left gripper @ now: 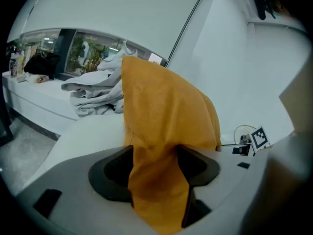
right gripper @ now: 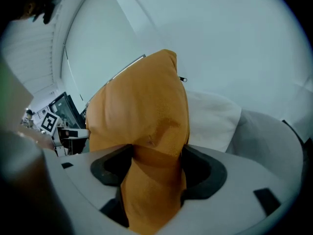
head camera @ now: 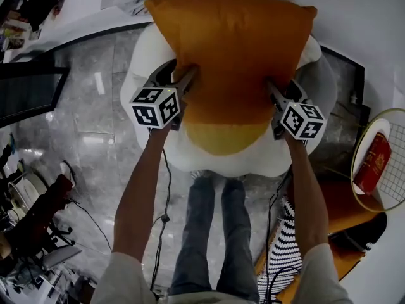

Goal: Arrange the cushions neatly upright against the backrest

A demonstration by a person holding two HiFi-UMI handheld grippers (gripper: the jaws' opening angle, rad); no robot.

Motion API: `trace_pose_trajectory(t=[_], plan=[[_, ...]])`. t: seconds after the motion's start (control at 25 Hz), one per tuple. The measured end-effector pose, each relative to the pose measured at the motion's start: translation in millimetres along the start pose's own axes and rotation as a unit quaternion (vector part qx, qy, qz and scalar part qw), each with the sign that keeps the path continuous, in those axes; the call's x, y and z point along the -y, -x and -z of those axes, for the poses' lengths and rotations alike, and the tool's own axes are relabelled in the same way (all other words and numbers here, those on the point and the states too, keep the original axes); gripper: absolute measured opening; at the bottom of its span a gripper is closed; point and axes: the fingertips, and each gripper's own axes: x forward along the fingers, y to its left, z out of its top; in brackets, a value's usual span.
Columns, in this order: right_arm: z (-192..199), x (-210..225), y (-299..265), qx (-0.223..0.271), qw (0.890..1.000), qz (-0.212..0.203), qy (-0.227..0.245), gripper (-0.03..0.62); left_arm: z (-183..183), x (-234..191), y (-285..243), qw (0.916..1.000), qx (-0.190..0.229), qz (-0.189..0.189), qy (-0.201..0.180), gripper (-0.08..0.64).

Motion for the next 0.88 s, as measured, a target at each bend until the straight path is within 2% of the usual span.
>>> trace_pose_trajectory(t=[0.08,0.12,0.36,0.6,0.64,0.68,0.8,0.88], plan=[[-2,2,2,-0.001,1.0,0.014,0.026,0.327,2,-4,4,0.9999,0.003,-0.01,0.005,0.323],[-3,2,4,-0.001,0.999,0.018,0.036,0.34,2,-5,5,0.9999,0.002,-0.012,0.006,0.328],[-3,-4,20,0.003,0.998,0.019,0.062,0.354,3,15,13,0.9996,-0.01,0.003,-0.027,0.333],[5,-15,48,0.002,0.998,0.016,0.067,0.34,10,45,35,0.9985,-0.008,0.006,-0.054,0.33],[5,-17,54,0.003,0.997,0.018,0.07,0.307,10,51,40,0.9982,-0.005,0.005,-0.059,0.313],[4,-20,59,0.003,0.997,0.019,0.076,0.242,9,57,45,0.998,0.001,0.003,-0.063,0.265],[-1,-33,75,0.012,0.995,0.016,0.098,0.062,5,73,62,0.9967,0.023,-0.013,-0.077,0.068],[-5,-43,86,0.02,0.994,0.008,0.105,0.028,6,86,72,0.9961,0.029,-0.014,-0.082,0.042]])
